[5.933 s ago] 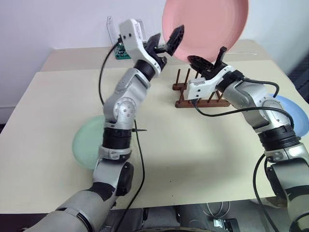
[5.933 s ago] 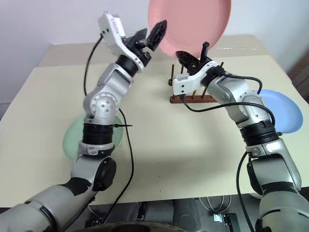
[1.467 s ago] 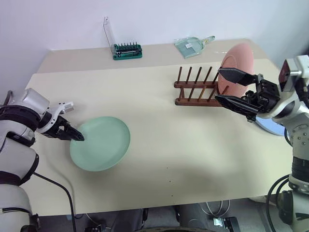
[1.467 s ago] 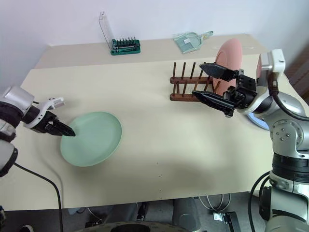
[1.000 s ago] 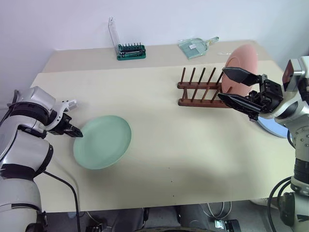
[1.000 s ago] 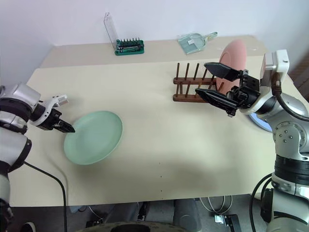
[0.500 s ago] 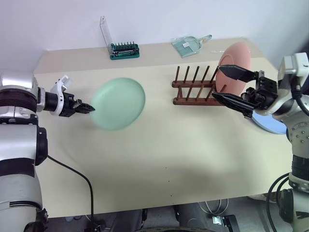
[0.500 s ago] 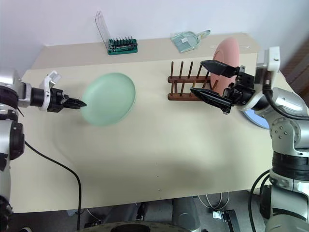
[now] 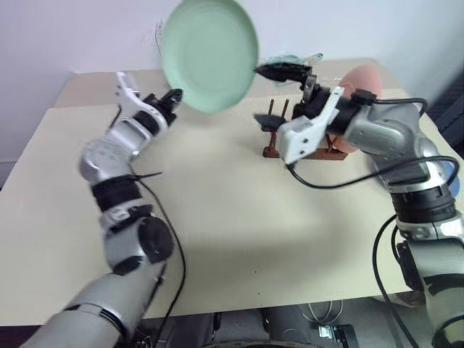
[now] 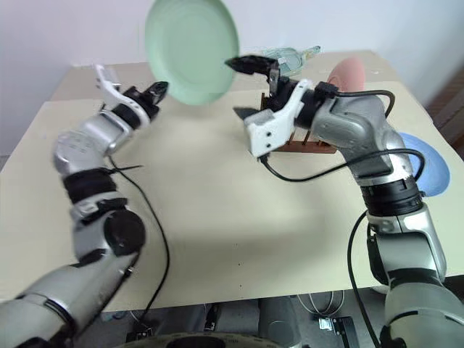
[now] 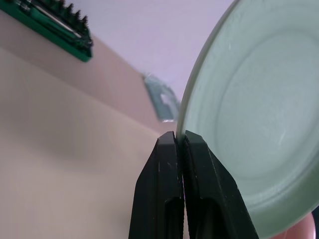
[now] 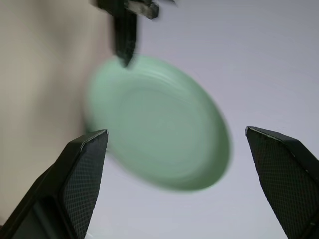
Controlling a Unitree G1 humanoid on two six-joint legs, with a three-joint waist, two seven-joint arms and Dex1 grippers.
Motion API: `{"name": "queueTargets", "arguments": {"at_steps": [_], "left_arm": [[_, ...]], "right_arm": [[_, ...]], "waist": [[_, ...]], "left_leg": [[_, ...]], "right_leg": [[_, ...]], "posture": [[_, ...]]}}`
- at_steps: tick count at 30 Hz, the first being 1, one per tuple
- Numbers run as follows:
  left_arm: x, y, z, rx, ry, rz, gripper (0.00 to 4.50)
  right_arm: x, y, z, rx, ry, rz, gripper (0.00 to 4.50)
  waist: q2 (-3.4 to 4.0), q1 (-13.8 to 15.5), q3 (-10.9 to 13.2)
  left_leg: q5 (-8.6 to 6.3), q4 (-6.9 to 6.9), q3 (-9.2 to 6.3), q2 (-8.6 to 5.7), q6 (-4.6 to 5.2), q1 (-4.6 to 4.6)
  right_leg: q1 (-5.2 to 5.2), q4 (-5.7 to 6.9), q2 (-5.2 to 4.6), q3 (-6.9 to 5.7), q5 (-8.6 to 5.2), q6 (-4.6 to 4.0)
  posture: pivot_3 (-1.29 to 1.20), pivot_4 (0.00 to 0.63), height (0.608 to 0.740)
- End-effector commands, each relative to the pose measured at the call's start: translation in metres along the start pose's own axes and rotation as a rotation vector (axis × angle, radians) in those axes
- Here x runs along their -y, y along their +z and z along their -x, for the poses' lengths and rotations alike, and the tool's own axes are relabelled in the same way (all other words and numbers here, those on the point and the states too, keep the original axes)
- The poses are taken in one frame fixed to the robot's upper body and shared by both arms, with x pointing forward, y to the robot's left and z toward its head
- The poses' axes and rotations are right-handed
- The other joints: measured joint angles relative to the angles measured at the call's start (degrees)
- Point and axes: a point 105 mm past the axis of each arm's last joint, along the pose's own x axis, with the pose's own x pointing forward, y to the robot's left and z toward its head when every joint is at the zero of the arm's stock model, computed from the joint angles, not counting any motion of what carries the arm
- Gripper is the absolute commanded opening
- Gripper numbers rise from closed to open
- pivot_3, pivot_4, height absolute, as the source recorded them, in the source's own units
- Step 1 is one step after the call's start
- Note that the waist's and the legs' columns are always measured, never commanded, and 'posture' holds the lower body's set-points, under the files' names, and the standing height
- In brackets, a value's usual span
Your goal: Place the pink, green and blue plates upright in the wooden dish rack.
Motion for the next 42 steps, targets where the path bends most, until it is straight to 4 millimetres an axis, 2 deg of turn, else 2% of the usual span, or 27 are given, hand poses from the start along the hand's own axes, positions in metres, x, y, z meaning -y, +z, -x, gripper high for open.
{"name": "queueTargets", "arguments": {"at_steps": [1,5,9,13,20,26,29,36,42], "left_arm": [[0.032,0.021,0.006,0.177,-0.036,-0.021,0.02],[0.045,0.003,0.007,0.171,-0.031,0.000,0.02],[0.054,-0.016,0.009,0.126,-0.046,0.026,0.02],[0.070,-0.036,0.010,0.071,-0.094,0.045,0.02],[0.083,-0.053,0.012,0.008,-0.135,0.032,0.02],[0.088,-0.063,0.013,-0.023,-0.146,0.029,0.02],[0.089,-0.065,0.014,-0.028,-0.150,0.026,0.00],[0.085,-0.065,0.013,-0.041,-0.135,0.001,0.00],[0.082,-0.061,0.010,-0.029,-0.124,-0.052,0.00]], "right_arm": [[-0.004,0.002,-0.006,-0.018,-0.047,0.085,4.50],[-0.020,-0.005,-0.005,-0.064,-0.029,0.107,4.50],[-0.019,-0.014,-0.002,-0.106,-0.047,0.137,4.50],[-0.027,-0.017,-0.005,-0.115,-0.033,0.152,4.50],[-0.027,-0.020,-0.012,-0.123,-0.049,0.155,4.50],[-0.019,-0.033,-0.013,-0.183,-0.076,0.167,4.50],[-0.021,-0.038,-0.011,-0.198,-0.066,0.159,3.66],[-0.019,-0.045,-0.007,-0.213,-0.071,0.161,0.06],[-0.021,-0.048,-0.005,-0.217,-0.065,0.167,0.02]], "waist": [[0.00,-0.2,0.0],[0.01,0.0,0.0],[0.00,0.0,0.0],[-0.01,0.1,0.0],[0.00,0.0,0.0],[0.00,0.1,0.0],[0.00,0.0,0.0],[0.00,0.1,0.0],[0.00,0.1,0.0]], "left_leg": [[0.00,-0.04,0.06,0.01,0.00,0.03],[0.00,-0.06,0.11,0.02,0.00,0.10],[0.00,-0.04,0.10,0.01,0.00,0.11],[0.00,-0.04,0.11,0.00,0.00,0.11],[0.00,-0.06,0.11,0.01,0.00,0.17],[0.00,-0.06,0.11,0.01,0.00,0.17],[0.00,-0.07,0.11,0.01,0.00,0.23],[0.00,-0.07,0.10,0.00,0.00,0.21],[0.00,-0.08,0.10,0.01,0.00,0.22]], "right_leg": [[0.00,-0.02,0.01,0.05,0.00,0.00],[0.03,-0.01,0.05,0.12,0.00,0.00],[0.08,-0.03,0.07,0.13,0.01,-0.01],[0.10,-0.08,0.07,0.14,0.01,-0.01],[0.15,-0.08,0.08,0.14,0.01,-0.01],[0.15,-0.09,0.09,0.14,0.01,-0.01],[0.21,-0.11,0.09,0.14,0.01,-0.01],[0.22,-0.13,0.10,0.14,0.01,-0.02],[0.23,-0.14,0.12,0.14,0.01,-0.02]], "posture": [[0.00,0.150,0.740],[0.00,0.150,0.740],[0.00,0.150,0.740],[0.00,0.150,0.740],[0.00,0.150,0.740],[0.00,0.150,0.740],[0.00,0.150,0.740],[0.00,0.150,0.740],[0.00,0.150,0.740]]}}
